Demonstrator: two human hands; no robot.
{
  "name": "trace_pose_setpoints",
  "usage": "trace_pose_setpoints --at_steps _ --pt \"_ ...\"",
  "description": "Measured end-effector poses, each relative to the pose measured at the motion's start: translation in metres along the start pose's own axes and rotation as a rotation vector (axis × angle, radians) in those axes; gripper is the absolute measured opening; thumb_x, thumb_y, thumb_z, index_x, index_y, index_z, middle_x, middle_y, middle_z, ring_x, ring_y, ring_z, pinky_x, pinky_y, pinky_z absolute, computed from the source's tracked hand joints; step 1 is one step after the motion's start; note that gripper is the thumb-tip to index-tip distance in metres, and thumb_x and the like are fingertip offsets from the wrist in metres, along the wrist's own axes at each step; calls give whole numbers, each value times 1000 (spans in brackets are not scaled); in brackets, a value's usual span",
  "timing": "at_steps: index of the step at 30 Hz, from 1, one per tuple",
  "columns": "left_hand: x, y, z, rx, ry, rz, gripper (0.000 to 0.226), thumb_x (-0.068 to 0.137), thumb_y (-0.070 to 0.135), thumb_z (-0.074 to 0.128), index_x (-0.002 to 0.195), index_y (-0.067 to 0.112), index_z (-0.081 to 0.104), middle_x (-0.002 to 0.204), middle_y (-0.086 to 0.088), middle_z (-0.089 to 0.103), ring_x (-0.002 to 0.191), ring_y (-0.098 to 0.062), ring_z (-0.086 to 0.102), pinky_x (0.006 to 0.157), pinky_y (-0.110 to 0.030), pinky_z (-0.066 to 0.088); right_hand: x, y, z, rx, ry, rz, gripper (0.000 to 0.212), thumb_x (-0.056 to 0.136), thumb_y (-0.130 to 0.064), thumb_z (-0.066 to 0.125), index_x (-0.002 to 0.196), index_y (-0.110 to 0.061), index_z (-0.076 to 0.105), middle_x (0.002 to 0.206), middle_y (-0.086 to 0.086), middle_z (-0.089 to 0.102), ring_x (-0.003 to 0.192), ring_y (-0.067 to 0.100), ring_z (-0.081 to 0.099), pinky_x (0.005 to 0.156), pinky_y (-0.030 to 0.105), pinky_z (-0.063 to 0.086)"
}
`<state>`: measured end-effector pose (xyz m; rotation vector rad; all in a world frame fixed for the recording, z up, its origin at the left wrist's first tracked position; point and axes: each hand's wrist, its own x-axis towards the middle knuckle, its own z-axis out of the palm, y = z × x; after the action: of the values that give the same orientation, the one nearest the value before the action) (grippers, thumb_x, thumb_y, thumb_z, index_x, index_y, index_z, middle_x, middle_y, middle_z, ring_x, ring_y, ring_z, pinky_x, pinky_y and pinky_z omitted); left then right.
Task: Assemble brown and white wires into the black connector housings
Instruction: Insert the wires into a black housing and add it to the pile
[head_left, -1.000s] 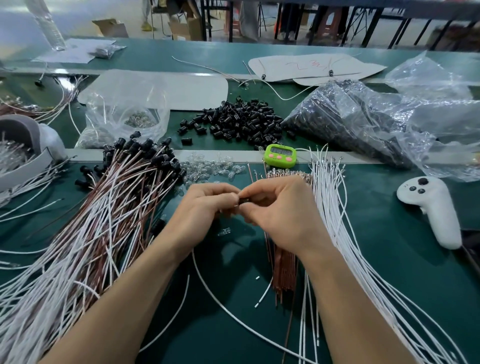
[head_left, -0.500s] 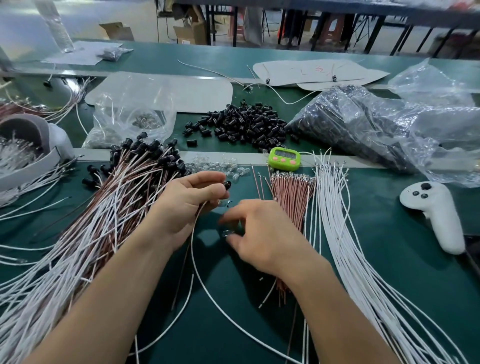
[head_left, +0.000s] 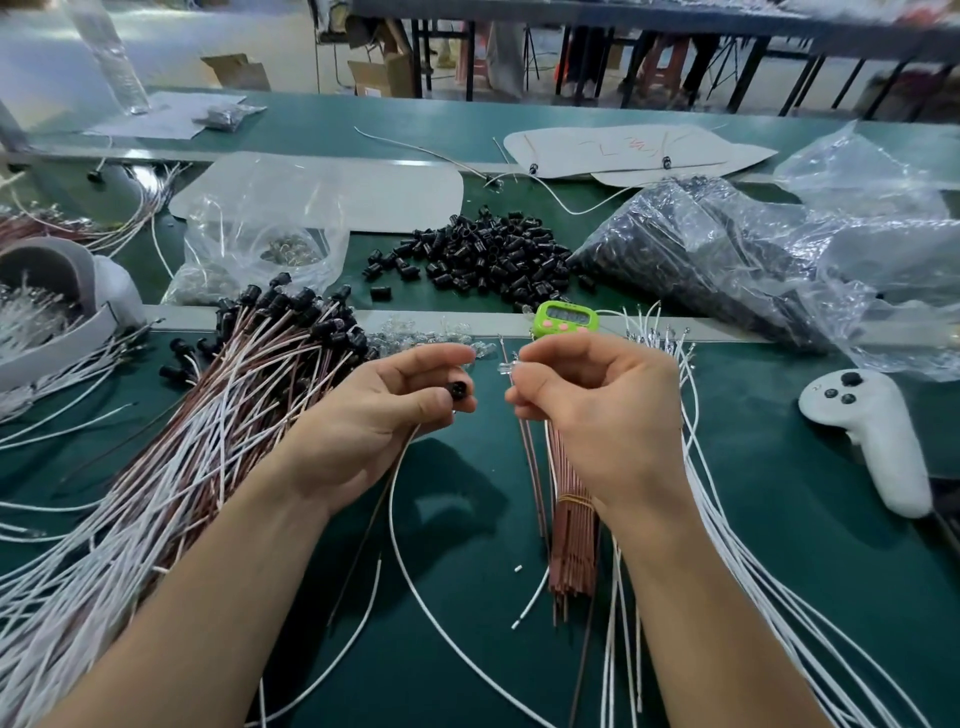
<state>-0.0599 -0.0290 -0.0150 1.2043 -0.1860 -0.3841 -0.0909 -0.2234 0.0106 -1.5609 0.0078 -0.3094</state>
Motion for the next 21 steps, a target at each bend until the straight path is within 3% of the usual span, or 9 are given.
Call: trace_pose_setpoints --at_steps 2,8,11,15,21 --pt "0 0 1 0 -11 -5 35 75 12 77 108 22 79 95 -2 75 91 -16 72 83 -22 54 -2 -2 1 0 -33 -7 17 82 3 81 77 -14 78 67 6 75 60 23 75 58 26 58" --pt "-1 -1 2 9 4 -8 26 82 8 68 100 22 82 94 -7 78 87 -15 75 80 -21 57 -5 -4 3 -65 -96 -39 20 81 -1 83 73 -19 77 62 3 74 57 20 73 58 25 58" --pt "-1 -1 3 14 -6 -10 21 75 15 76 94 21 82 91 -7 78 83 -16 75 79 -21 57 -5 -5 3 -112 -102 -52 20 81 -2 83 74 -20 77 63 1 74 58 18 74 59 27 59" --pt "0 -3 3 31 11 -5 22 80 7 68 89 20 83 86 -5 78 78 -14 74 78 -21 57 -7 -5 3 -178 -110 -60 20 80 -3 84 74 -21 78 62 -3 74 57 14 73 58 24 59" --pt "0 -4 4 76 36 -52 19 75 13 72 88 20 84 84 -5 78 77 -13 74 77 -21 57 -8 -2 5 -329 -80 -94 20 79 -8 84 70 -26 77 62 -13 73 58 7 73 59 25 60"
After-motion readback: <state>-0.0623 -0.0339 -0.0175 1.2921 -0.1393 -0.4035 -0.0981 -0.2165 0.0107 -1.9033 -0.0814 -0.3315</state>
